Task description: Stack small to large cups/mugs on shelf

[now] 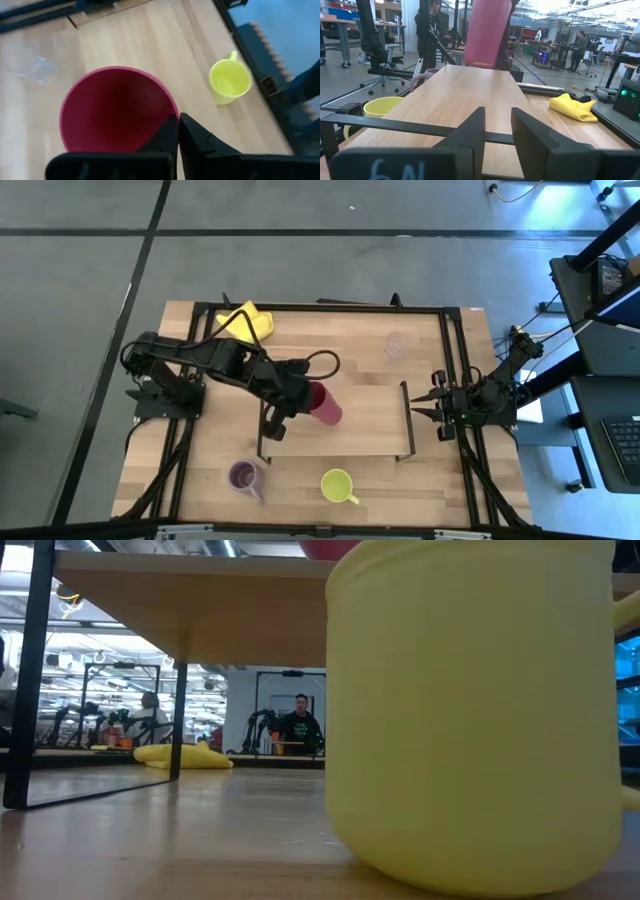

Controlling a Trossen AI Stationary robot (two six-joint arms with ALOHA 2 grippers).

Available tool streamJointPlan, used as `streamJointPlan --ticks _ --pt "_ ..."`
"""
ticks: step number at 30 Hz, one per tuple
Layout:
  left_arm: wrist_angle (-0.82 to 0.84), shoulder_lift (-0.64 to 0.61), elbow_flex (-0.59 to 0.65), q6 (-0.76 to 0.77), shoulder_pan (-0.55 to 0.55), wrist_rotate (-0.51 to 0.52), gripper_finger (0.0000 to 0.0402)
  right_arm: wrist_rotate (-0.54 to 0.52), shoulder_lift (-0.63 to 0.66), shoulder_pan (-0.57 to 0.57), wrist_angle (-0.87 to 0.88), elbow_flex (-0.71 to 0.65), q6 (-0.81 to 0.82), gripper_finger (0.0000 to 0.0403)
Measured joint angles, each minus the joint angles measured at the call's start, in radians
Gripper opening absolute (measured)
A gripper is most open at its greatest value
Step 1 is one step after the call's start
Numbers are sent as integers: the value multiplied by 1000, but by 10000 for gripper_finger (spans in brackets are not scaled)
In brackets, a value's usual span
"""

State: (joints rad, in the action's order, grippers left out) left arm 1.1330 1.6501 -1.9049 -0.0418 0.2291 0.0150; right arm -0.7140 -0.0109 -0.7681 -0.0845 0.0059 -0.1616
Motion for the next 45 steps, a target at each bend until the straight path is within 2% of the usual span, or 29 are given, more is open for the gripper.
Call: streamJointPlan --ticks 6,10,12,16,18,21,24,28,31,38,43,45 --pt "-10 0 0 96 -2 -4 0 0 0 0 0 0 -7 96" --pt "40 4 0 127 -6 -18 0 0 0 0 -45 0 -109 96" --pt "47 17 0 129 -7 -19 0 0 0 0 -185 0 -196 96" --pt "67 41 0 133 -6 -38 0 37 0 0 -600 0 -430 96" --pt "68 61 -1 108 -6 -39 0 50 2 0 -780 1 -467 96" --pt "66 68 -2 91 -6 -35 0 19 0 0 -877 2 -436 96" --pt "59 69 -3 92 -6 -35 4 8 -1 0 -807 58 -360 96" --pt "73 72 -30 93 -6 -35 10 8 -38 0 -522 190 -344 96" --pt "70 72 -47 94 -6 -36 9 3 -96 0 -399 288 -345 96" --pt "70 71 -64 93 8 -36 12 -53 -259 0 -350 455 -426 96" --pt "93 71 -64 92 23 -33 25 -55 -390 0 -343 555 -520 96" --pt "90 71 -64 87 24 -33 26 -91 -450 0 -316 602 -527 96"
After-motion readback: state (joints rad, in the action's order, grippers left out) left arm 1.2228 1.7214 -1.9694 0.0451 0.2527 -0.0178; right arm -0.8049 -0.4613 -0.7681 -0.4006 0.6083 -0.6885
